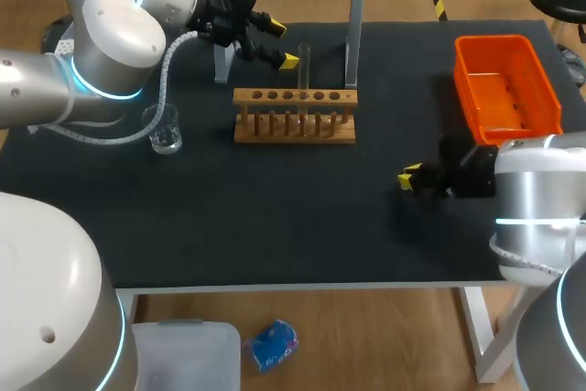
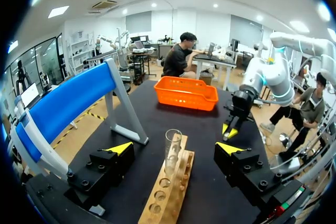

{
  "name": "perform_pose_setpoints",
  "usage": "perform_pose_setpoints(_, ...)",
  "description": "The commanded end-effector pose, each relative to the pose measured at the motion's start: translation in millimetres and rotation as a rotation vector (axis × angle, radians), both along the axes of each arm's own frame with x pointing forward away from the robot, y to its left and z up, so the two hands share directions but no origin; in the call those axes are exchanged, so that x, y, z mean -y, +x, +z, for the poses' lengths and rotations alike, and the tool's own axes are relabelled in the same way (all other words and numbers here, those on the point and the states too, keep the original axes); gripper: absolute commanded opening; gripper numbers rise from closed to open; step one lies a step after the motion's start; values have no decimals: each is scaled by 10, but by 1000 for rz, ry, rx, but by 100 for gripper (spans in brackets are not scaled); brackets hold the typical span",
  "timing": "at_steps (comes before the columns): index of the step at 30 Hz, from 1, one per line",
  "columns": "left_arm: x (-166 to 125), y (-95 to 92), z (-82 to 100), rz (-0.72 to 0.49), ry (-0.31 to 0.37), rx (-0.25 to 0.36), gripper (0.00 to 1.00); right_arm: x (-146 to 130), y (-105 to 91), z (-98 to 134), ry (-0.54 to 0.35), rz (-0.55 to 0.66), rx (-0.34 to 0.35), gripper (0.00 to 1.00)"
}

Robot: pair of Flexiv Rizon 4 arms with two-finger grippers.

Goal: Invert the test tube, pick up the pipette, mount the tip to pipette, aspirate from beaker and dispense into the tube, eject the tip, return the pipette, and cap with the stopper.

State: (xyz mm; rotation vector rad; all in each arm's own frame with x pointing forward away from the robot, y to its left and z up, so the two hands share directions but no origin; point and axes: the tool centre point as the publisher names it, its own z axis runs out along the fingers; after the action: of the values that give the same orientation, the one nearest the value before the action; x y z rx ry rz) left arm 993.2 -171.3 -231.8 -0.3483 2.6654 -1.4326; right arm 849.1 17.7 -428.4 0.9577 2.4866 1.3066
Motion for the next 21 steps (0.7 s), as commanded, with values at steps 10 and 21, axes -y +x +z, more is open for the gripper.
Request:
perform_pose_setpoints(10,-3,9,9,-3,3,-4,100,26,-3,143,-22,30,22,0)
perform_pose_setpoints(21,-3,9,9,-3,3,-4,100,41,173,839,-50,297,40,0)
